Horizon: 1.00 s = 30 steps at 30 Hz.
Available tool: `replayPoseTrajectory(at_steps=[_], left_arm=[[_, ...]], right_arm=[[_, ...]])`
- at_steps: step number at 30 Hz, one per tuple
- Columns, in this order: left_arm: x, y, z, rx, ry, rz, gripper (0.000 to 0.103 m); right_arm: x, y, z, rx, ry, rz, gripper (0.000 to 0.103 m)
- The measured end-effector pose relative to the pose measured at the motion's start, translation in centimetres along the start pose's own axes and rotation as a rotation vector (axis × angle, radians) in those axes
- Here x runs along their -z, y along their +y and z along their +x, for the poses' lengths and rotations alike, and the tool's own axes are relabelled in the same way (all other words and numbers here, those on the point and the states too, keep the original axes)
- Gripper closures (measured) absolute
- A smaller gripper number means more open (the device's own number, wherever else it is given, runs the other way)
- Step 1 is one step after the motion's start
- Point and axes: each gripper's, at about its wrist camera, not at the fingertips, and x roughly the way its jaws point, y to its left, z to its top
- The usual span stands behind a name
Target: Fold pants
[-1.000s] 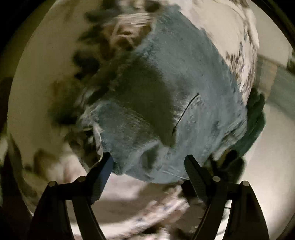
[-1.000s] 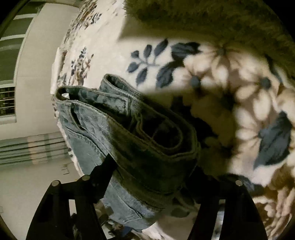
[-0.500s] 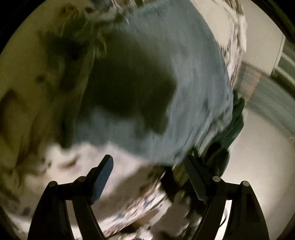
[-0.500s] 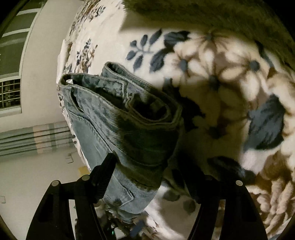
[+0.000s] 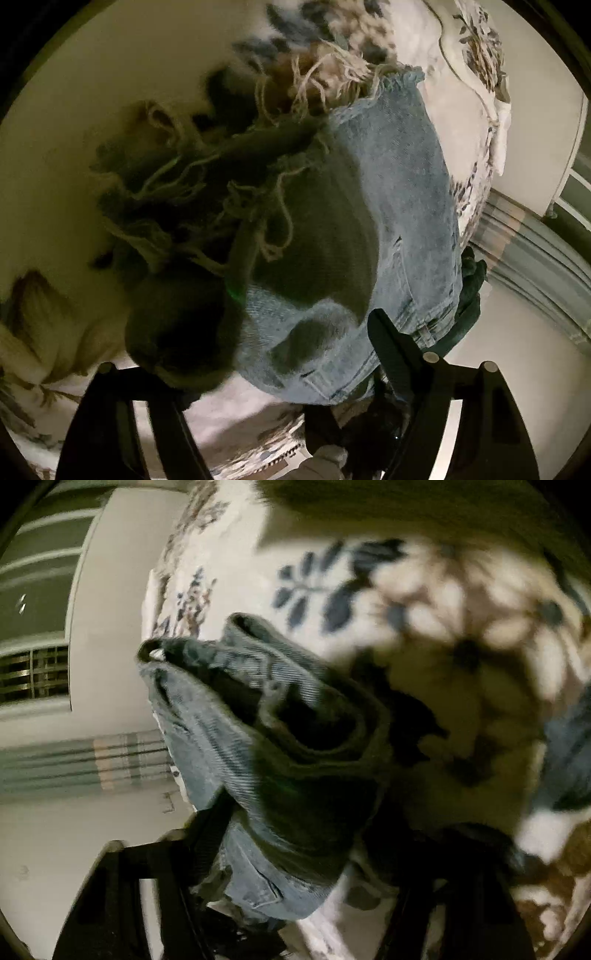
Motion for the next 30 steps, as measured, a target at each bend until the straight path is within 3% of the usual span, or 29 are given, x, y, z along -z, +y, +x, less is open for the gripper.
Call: replayPoseTrajectory(at_steps=[1, 4, 9, 15, 17, 19, 22, 26, 28, 30], left_arm=[[-0.1, -0.1, -0.2, -0.008, -0.01, 0.018, 0.072], [-0.2, -1.8, -0.7, -0.015, -0.013, 0.15, 0.089], [-0.2, -3.4, -2.7, -0.026, 0.027, 0.303, 0.093], [-1.0, -1.7, -4.8, -0.063, 0.063, 0.355, 0.092], [-1.7, -0.3, -4.5, -0.03, 0.084, 0.307, 0.089], [-2.4, 0.9, -3.9, 0.004, 0.105, 0.231, 0.069], [-2.9, 1.9, -3.5, 0.061, 0.091, 0.178, 0.043], [-3.2, 2.1, -2.1, 0.072, 0.078, 0.148, 0.028], [-3.2, 2.0, -1.8, 0.079, 0.072, 0.138, 0.014], [-2.8, 1.8, -1.8, 0.041, 0.057, 0.13, 0.013]], right_arm=[[0.1, 0.3, 0.0, 0.011, -0.011, -0.008, 0.066], [0.6, 0.6, -0.6, 0.017, -0.054, 0.004, 0.08], [3.1, 1.8, -2.6, -0.002, -0.099, 0.04, 0.085], [8.4, 1.5, -4.0, 0.047, -0.093, 0.088, 0.084], [9.2, 0.6, -3.5, 0.084, -0.062, 0.077, 0.07], [9.1, -0.6, -2.9, 0.099, -0.047, 0.088, 0.059], [8.2, -1.9, -2.2, 0.045, -0.035, 0.114, 0.049], [7.3, -2.1, -1.0, 0.018, -0.023, 0.09, 0.037], [7.2, -1.9, -0.6, -0.009, -0.022, 0.095, 0.032], [6.8, -1.7, -0.2, -0.016, -0.024, 0.098, 0.032]])
